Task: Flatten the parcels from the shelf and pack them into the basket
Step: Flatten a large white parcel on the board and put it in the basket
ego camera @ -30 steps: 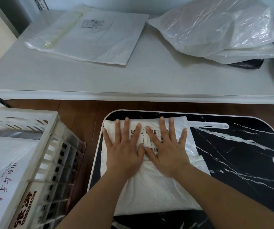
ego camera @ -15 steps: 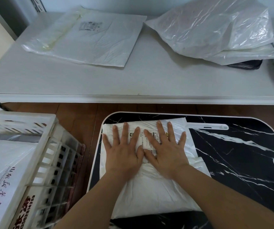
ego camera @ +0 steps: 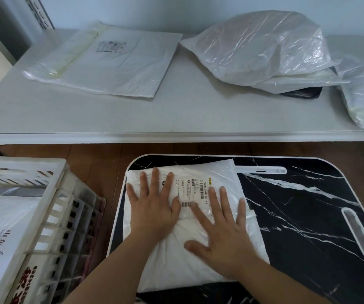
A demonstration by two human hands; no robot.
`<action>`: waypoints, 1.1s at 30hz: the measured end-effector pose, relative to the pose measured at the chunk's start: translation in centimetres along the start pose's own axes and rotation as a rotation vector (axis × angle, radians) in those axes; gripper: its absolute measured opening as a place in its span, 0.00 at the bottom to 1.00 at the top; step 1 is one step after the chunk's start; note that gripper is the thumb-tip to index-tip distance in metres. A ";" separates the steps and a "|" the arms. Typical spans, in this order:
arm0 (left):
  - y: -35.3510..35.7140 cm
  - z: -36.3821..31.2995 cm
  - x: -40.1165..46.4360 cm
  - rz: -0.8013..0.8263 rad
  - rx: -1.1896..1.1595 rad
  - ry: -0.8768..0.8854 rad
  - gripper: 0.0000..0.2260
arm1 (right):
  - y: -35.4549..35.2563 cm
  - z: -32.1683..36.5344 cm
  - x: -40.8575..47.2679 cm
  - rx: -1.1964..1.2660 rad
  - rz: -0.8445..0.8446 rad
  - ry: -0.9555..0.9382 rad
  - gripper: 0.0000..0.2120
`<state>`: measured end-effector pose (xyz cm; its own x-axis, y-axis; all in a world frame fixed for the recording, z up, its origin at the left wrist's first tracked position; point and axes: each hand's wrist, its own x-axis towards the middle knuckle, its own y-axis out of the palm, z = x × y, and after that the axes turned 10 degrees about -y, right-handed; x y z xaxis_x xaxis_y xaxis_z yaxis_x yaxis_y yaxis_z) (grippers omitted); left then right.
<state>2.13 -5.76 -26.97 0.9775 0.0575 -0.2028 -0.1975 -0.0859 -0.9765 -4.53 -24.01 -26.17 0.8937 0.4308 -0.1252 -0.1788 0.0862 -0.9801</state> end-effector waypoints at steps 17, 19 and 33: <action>-3.0 1.2 -6.5 0.272 0.094 -0.170 0.35 | -4.5 -2.7 0.4 -0.219 0.413 -0.228 0.44; -3.6 0.2 -7.8 0.331 0.079 -0.277 0.37 | -5.3 -2.4 0.3 -0.287 0.374 -0.150 0.44; -5.1 -3.6 -10.8 0.000 -0.007 0.090 0.22 | -5.3 0.4 -4.8 0.069 0.215 0.133 0.42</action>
<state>-7.17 -9.55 -19.53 0.9803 -0.0319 -0.1951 -0.1972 -0.0924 -0.9760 -8.02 -26.12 -20.33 0.8777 0.3241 -0.3529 -0.3938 0.0683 -0.9167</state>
